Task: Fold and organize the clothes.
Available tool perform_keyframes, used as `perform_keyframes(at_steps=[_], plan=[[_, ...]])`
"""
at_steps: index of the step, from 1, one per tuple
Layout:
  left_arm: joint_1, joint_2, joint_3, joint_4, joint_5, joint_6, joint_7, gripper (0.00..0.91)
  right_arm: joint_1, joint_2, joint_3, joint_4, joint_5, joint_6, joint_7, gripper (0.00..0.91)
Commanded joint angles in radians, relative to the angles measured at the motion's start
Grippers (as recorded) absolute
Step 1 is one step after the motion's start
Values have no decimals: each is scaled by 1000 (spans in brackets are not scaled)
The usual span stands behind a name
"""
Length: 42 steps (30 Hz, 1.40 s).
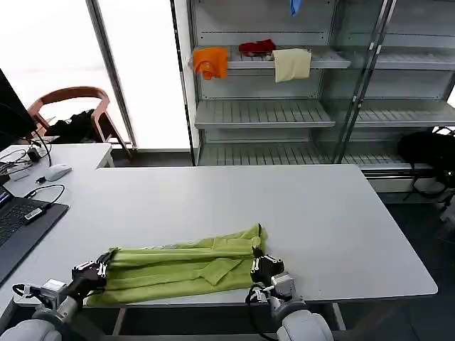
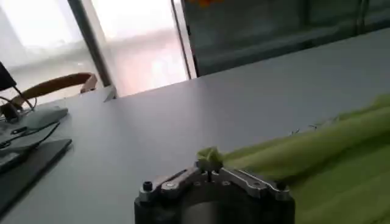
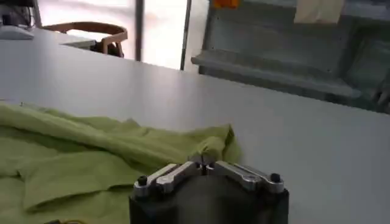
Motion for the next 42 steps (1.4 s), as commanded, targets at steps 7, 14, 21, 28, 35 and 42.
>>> perform_keyframes(at_steps=[7, 14, 21, 28, 35, 42], plan=[[3, -62, -19, -54, -91, -53, -148, 907, 5, 28, 45, 32, 59, 145, 47, 907], [79, -181, -14, -51, -171, -120, -280, 907, 104, 60, 127, 3, 266, 305, 84, 907], [95, -254, 24, -44, -185, -161, -325, 907, 113, 59, 147, -12, 256, 286, 72, 907], [94, -271, 39, -46, -159, -163, -334, 907, 101, 55, 150, -12, 235, 277, 61, 907], [91, -278, 49, -39, -133, -160, -340, 836, 97, 57, 150, -17, 228, 269, 60, 907], [87, -279, 55, -35, -125, -157, -342, 464, 93, 59, 147, -18, 219, 264, 59, 907]])
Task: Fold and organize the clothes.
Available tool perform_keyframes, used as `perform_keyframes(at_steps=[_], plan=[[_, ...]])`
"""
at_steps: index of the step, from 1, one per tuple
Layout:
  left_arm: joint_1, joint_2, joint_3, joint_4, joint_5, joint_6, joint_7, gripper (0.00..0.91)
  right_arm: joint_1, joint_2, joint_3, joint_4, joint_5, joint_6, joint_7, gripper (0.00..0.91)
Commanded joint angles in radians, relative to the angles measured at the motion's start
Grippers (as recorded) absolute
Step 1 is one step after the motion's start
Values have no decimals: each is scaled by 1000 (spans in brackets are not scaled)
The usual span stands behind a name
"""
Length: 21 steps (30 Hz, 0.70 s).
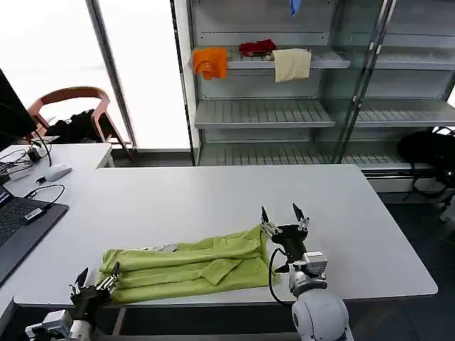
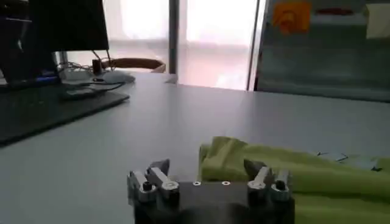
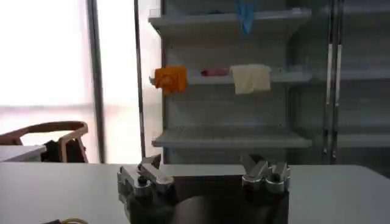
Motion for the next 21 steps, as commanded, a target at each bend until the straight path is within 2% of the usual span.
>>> perform_keyframes(at_steps=[1, 2, 4, 9, 10, 12, 21], plan=[[7, -21, 9, 4, 9, -12, -22, 363, 6, 2, 8, -3, 11, 11, 1, 907], [7, -22, 11, 6, 12, -13, -22, 232, 6, 2, 9, -3, 9, 9, 2, 907], [6, -25, 15, 10, 15, -16, -22, 131, 6, 3, 9, -3, 9, 8, 3, 907], [4, -33, 24, 20, 23, -38, -27, 101, 7, 3, 8, -2, 4, 2, 4, 907], [2, -35, 25, 21, 24, -41, -29, 50, 7, 3, 7, -2, 2, 0, 4, 907], [-1, -37, 25, 22, 31, -49, -30, 10, 7, 4, 5, -3, 2, -2, 5, 907], [-18, -37, 28, 30, 48, -88, -30, 0, 7, 6, 5, -3, -6, -8, 8, 907]])
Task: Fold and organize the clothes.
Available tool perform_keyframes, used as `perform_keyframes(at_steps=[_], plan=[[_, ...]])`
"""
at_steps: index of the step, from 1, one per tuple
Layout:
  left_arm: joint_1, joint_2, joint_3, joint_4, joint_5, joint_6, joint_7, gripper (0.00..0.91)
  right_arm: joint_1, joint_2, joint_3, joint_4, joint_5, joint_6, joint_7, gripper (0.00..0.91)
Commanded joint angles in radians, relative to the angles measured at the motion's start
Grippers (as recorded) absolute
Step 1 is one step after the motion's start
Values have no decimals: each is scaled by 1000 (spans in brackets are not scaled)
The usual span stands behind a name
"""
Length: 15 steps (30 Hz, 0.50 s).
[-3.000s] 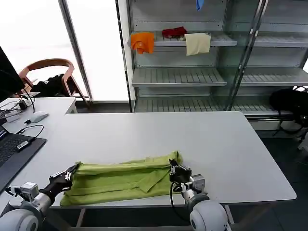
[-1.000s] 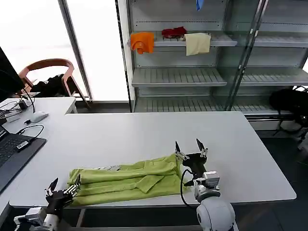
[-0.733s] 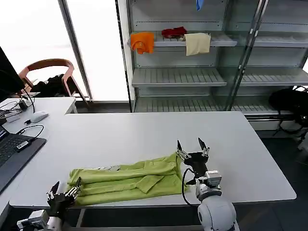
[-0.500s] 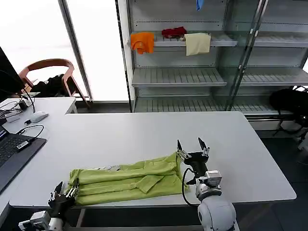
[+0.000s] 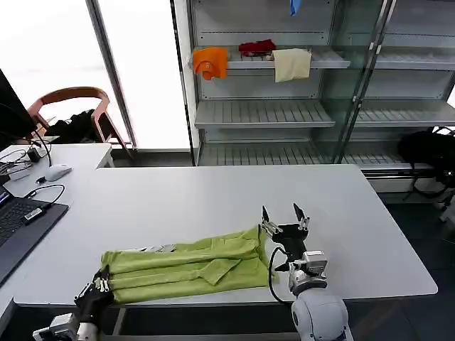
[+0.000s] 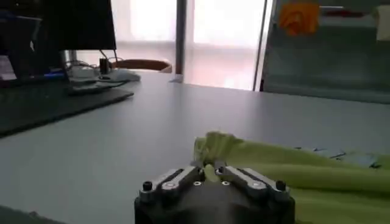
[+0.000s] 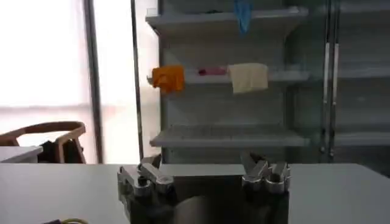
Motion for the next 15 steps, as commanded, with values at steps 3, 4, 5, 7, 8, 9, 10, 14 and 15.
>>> perform_keyframes(at_steps=[3, 4, 5, 7, 8, 9, 10, 14, 15], plan=[[-13, 0, -2, 7, 34, -58, 1, 0, 1, -1, 7, 3, -2, -2, 3, 907], [-15, 4, -5, 7, 44, -63, 3, 0, 1, -2, 7, 3, -2, -2, 4, 907], [-19, 8, -11, 7, 56, -70, 8, 0, 1, -2, 8, 4, -2, -2, 5, 907], [-28, 21, -26, 12, 98, -89, 19, 0, -1, -2, 10, 4, -1, -3, 8, 907], [-37, 31, -36, 22, 134, -106, 29, 0, -1, -2, 11, 4, -2, -3, 10, 907], [-43, 37, -49, 27, 161, -116, 35, 0, -1, -3, 12, 4, -2, -3, 11, 907], [-51, 45, -62, 38, 202, -126, 43, 0, -2, -2, 14, 4, -2, -3, 13, 907], [-77, 103, -123, 73, 299, -167, 75, 0, -4, -4, 22, 4, -1, -4, 16, 907], [-81, 114, -132, 80, 314, -171, 81, 0, -4, -5, 23, 4, 0, -4, 17, 907]])
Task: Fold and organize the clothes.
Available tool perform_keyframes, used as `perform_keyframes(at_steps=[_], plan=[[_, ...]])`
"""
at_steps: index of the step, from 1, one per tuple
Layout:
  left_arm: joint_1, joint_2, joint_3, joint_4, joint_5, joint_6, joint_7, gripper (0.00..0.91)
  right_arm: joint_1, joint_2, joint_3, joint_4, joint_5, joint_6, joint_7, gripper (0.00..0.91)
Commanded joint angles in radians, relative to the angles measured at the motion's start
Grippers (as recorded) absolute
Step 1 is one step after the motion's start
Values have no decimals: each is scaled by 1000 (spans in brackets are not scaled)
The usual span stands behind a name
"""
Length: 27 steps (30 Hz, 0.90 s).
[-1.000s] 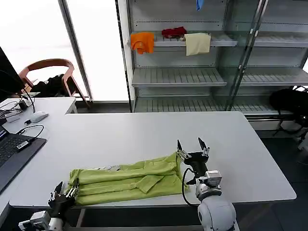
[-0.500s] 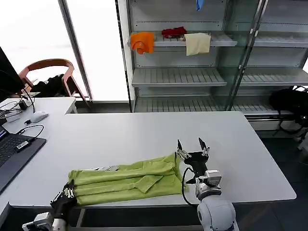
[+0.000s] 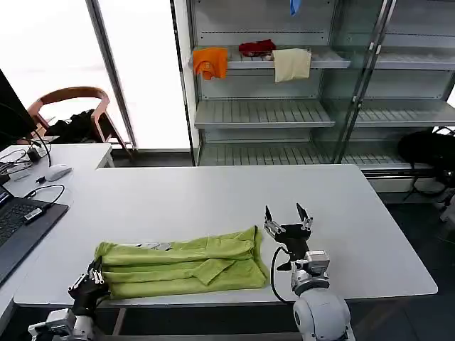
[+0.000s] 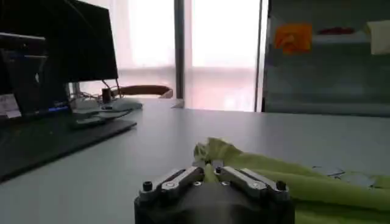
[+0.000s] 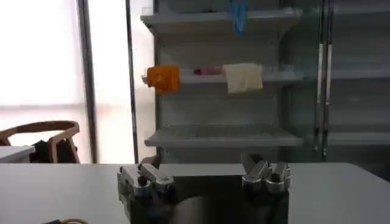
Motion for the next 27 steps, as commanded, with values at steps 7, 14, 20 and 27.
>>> perform_keyframes(at_steps=[7, 14, 20, 27], plan=[[-121, 205, -223, 136, 370, -127, 131, 0, -7, -4, 19, 3, 4, 0, 5, 907], [-183, 309, -272, 158, 422, -102, 190, 0, -10, -9, 39, -1, 7, -1, 6, 907], [-205, 291, -250, 102, 482, -70, 208, 0, -11, -17, 55, -7, 9, -2, 13, 907], [-107, 109, -64, -91, 586, -34, 203, 0, -19, -8, 63, -16, 9, 0, 18, 907]])
